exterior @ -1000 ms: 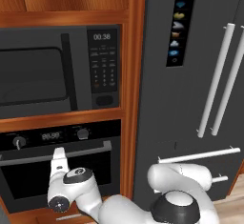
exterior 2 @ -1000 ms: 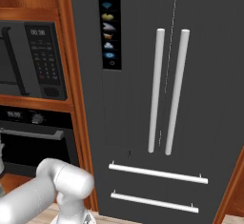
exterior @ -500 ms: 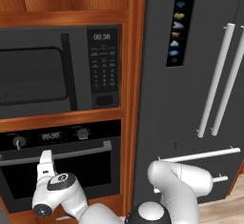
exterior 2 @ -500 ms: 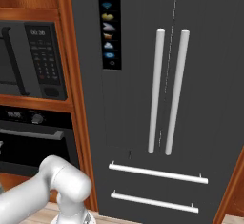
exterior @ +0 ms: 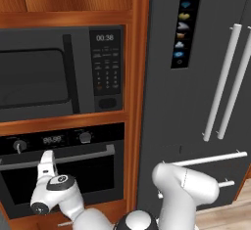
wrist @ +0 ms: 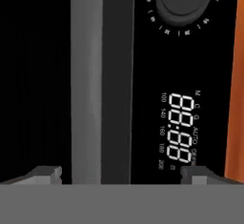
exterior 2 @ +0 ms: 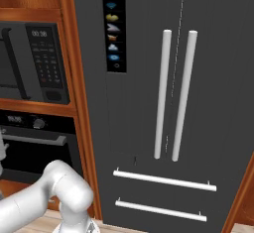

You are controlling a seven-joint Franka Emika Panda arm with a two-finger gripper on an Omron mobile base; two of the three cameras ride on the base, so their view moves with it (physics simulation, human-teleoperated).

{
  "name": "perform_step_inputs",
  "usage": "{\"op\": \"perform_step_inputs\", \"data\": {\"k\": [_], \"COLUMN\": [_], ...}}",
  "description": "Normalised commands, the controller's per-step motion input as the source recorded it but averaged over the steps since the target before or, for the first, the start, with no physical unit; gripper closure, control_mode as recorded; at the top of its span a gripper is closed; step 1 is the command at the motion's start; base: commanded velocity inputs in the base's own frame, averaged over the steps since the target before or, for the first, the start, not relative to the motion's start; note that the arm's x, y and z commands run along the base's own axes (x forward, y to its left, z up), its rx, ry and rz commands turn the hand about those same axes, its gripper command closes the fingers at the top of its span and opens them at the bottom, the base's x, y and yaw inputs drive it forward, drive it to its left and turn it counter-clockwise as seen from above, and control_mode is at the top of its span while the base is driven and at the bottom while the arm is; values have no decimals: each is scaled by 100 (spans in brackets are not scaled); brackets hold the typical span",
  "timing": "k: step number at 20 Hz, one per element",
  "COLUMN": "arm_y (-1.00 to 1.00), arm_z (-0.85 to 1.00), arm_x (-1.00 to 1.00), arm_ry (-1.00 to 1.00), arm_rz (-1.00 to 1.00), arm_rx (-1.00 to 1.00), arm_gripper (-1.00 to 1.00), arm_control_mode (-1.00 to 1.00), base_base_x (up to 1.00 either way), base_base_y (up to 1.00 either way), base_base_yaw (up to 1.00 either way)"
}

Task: Take the fish from the oven and place it on the plate on the counter.

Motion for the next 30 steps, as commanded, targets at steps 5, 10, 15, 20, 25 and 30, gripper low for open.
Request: {"op": "perform_step_inputs", "data": {"k": [5, 10, 15, 20, 25, 30], "arm_y": [0, 0, 0, 2, 0, 0], "arm_z": [-29, -35, -37, -22, 0, 0], "arm_x": [40, 38, 46, 20, 0, 0], "arm_ry": [0, 0, -2, -1, 0, 0], "arm_rz": [-3, -3, -2, -1, 0, 0], "arm_rx": [0, 0, 0, 0, 0, 0], "arm_gripper": [-100, -100, -100, -100, 100, 100], "arm_control_mode": [-100, -100, -100, -100, -100, -100], "base_base_x": [0, 0, 0, 0, 0, 0], "base_base_y": [0, 0, 0, 0, 0, 0], "base_base_yaw": [0, 0, 0, 0, 0, 0]}}
